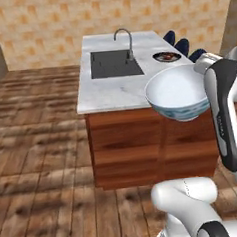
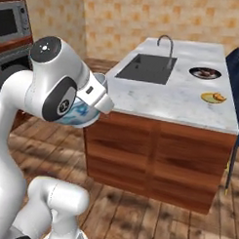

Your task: Take the smaller bowl and place it next to the appetizer plate on the dining counter , and place the larger bowl next to the plate with cooked food.

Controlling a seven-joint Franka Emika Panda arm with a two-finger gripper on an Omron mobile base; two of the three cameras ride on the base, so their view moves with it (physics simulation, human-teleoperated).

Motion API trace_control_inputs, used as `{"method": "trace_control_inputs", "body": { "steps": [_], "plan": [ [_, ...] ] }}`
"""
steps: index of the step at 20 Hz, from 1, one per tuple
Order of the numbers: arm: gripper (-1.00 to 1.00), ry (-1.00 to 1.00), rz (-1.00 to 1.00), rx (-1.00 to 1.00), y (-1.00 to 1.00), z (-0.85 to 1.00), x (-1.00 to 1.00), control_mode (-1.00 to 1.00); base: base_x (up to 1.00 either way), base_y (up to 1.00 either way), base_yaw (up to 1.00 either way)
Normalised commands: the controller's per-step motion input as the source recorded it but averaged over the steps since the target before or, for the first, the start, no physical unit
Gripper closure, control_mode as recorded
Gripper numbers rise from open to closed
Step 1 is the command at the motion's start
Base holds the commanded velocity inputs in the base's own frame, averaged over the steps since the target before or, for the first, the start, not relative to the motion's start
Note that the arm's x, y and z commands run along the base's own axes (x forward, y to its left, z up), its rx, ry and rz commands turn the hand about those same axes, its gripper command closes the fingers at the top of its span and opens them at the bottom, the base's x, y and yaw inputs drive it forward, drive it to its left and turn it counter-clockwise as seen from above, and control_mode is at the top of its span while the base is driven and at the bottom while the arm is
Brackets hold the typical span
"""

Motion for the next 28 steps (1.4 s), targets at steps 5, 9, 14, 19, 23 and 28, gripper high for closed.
{"method": "trace_control_inputs", "body": {
  "steps": [5, 9, 14, 19, 23, 28],
  "plan": [
    [1.00, 0.00, 0.00, 0.00, 0.00, 0.00, 0.00, 1.00, 0.71, -1.00, -0.02],
    [1.00, 0.00, 0.00, 0.00, 0.00, 0.00, 0.00, 1.00, 0.36, -1.00, -0.07],
    [1.00, 0.00, 0.00, 0.00, 0.00, 0.00, 0.00, 1.00, 0.18, -1.00, -0.07],
    [1.00, 0.00, 0.00, 0.00, 0.00, 0.00, 0.00, 1.00, 0.23, -1.00, -0.07],
    [1.00, 0.00, 0.00, 0.00, 0.00, 0.00, 0.00, 1.00, 0.38, -1.00, -0.01],
    [1.00, 0.00, 0.00, 0.00, 0.00, 0.00, 0.00, 1.00, 0.70, -1.00, 0.00]
  ]
}}
